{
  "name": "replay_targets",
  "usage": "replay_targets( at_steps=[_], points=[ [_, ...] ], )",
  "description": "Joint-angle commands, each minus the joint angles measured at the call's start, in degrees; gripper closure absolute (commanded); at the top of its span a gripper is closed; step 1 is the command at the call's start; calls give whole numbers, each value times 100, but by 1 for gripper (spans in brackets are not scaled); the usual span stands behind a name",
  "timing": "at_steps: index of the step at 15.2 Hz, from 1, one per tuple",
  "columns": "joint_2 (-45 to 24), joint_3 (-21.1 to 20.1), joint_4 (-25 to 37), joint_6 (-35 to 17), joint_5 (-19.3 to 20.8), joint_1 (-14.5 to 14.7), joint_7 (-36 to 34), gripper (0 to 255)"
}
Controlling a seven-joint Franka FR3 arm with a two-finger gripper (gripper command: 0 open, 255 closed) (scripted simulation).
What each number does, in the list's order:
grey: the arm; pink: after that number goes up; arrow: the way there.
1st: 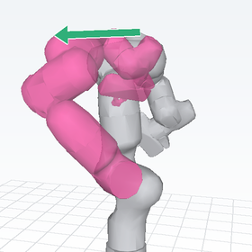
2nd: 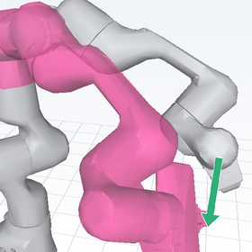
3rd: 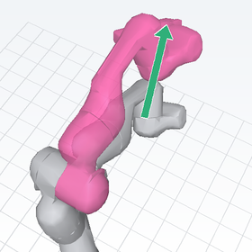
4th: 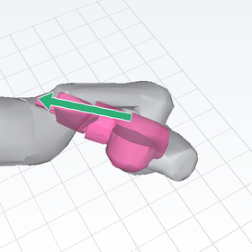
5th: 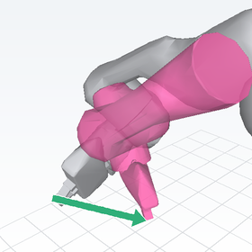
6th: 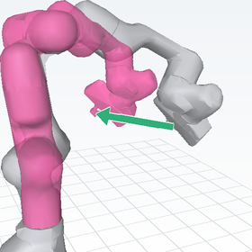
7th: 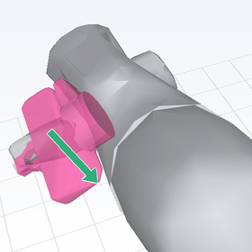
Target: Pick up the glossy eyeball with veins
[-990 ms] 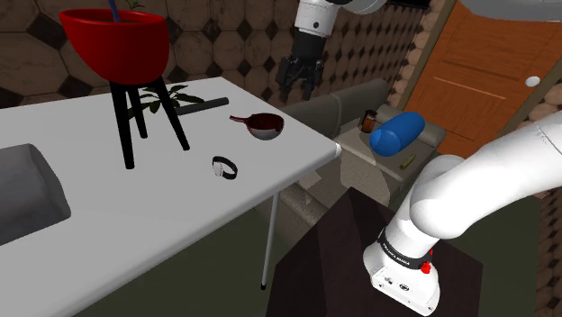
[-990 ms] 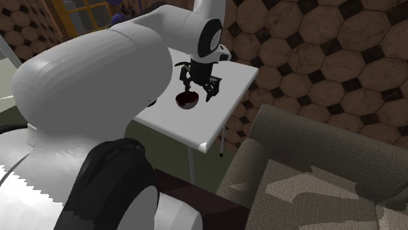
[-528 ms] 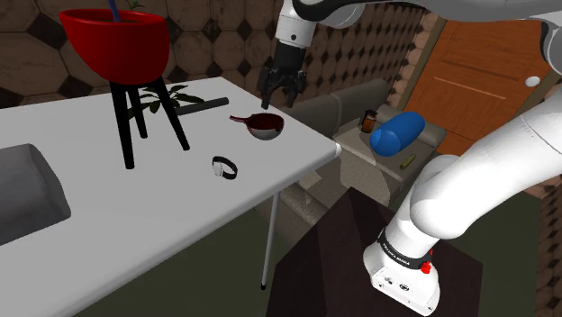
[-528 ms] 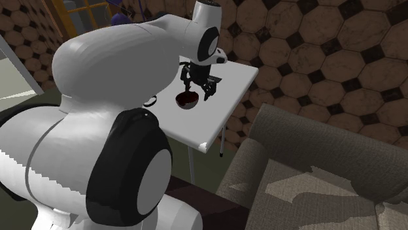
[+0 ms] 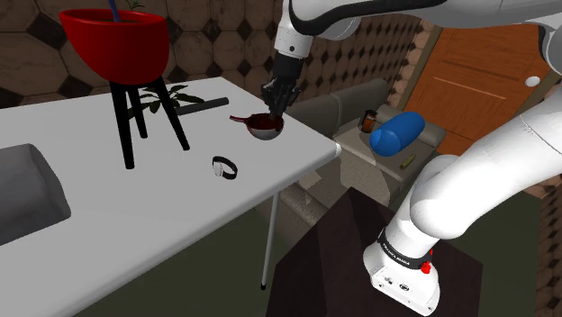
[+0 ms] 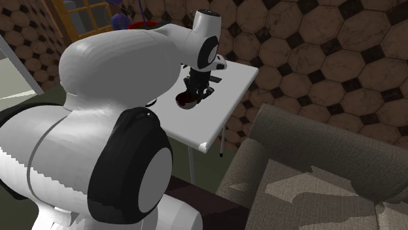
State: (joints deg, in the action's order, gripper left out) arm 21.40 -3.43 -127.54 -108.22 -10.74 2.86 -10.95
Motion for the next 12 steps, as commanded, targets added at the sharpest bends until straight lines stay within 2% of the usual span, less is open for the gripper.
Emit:
replay_targets(
  at_steps=[1, 7, 12],
  points=[
    [0, 0, -3, -4, 0, 0, 0, 255],
    [6, 1, -5, 0, 0, 0, 2, 255],
    [24, 15, 362, 382, 24, -6, -54, 255]
  ],
)
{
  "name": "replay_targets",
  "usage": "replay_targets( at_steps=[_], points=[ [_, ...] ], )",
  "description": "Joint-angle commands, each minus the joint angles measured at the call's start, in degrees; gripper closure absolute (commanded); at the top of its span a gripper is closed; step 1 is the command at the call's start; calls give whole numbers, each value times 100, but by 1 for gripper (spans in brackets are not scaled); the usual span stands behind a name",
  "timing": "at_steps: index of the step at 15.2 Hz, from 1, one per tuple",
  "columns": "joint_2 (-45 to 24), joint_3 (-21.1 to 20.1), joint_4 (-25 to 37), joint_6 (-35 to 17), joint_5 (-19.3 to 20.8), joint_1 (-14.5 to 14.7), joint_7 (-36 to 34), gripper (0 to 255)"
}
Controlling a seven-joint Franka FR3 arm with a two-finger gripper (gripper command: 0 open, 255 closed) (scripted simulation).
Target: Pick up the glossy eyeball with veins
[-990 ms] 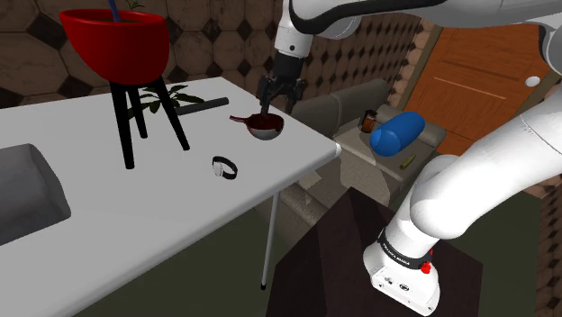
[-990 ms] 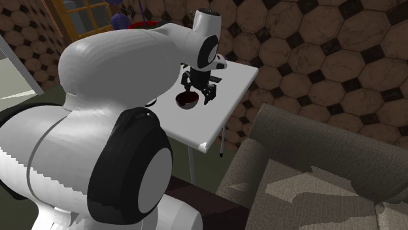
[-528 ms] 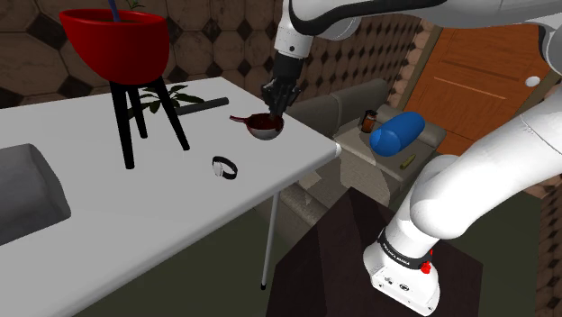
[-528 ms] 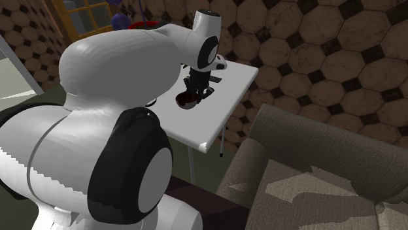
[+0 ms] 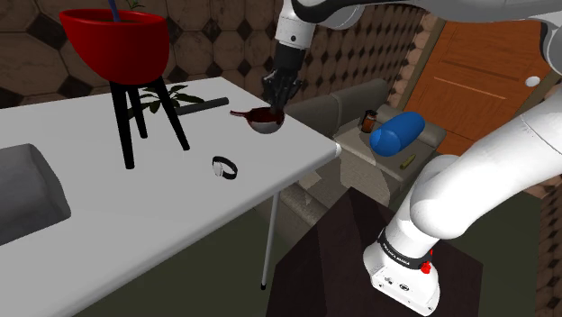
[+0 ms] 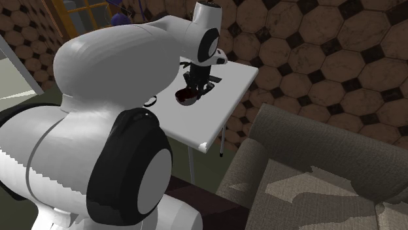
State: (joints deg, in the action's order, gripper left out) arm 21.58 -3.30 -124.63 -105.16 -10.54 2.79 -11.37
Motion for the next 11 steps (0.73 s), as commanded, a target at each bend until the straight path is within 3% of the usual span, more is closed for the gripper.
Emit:
replay_targets(
  at_steps=[1, 11],
  points=[
    [5, 4, 147, 152, 8, -1, -23, 255],
    [-53, 28, 903, 843, 41, -8, -123, 255]
  ],
)
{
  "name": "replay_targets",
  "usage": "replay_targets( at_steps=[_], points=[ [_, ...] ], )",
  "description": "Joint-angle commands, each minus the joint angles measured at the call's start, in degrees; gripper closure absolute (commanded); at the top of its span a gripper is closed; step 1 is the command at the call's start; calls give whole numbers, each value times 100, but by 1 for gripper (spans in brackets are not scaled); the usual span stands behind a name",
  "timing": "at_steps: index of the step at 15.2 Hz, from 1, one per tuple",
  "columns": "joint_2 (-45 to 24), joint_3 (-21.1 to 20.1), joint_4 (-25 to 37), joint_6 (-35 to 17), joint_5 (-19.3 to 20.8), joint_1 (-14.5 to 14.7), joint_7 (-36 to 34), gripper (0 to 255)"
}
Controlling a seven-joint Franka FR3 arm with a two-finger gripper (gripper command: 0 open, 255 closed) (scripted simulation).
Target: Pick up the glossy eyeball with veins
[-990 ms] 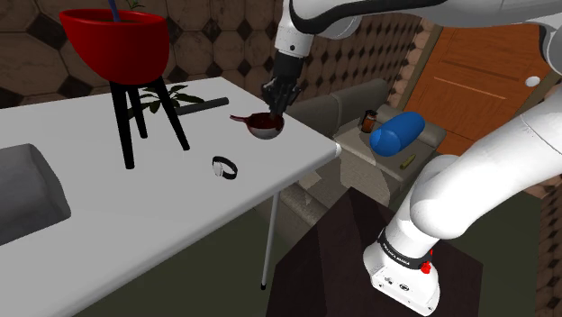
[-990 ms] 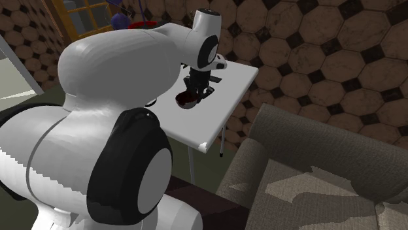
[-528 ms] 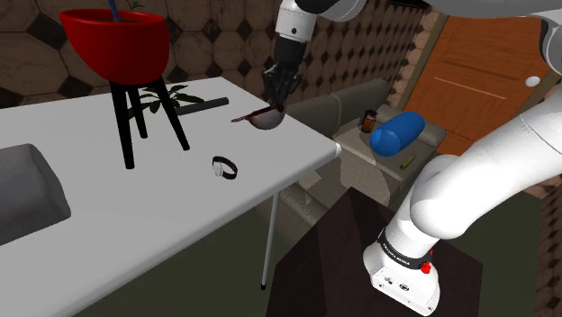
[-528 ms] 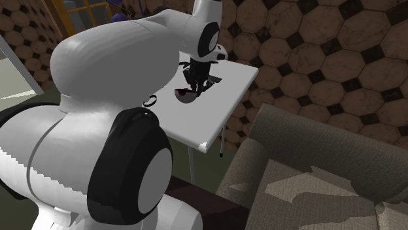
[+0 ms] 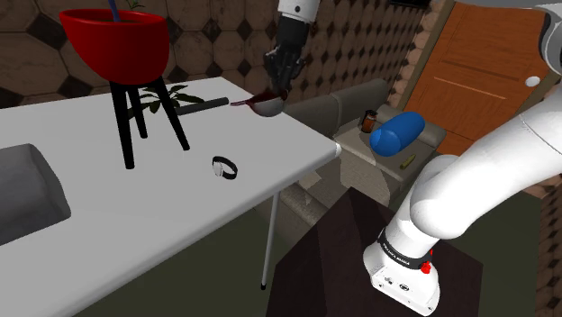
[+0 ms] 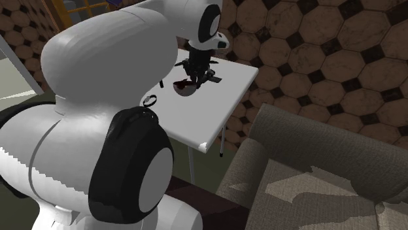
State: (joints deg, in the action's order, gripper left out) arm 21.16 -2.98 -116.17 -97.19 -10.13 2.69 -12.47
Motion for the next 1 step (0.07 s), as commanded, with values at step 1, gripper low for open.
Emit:
replay_targets(
  at_steps=[1],
  points=[
    [-11, -3, 58, 46, 1, 2, -14, 255]
  ],
)
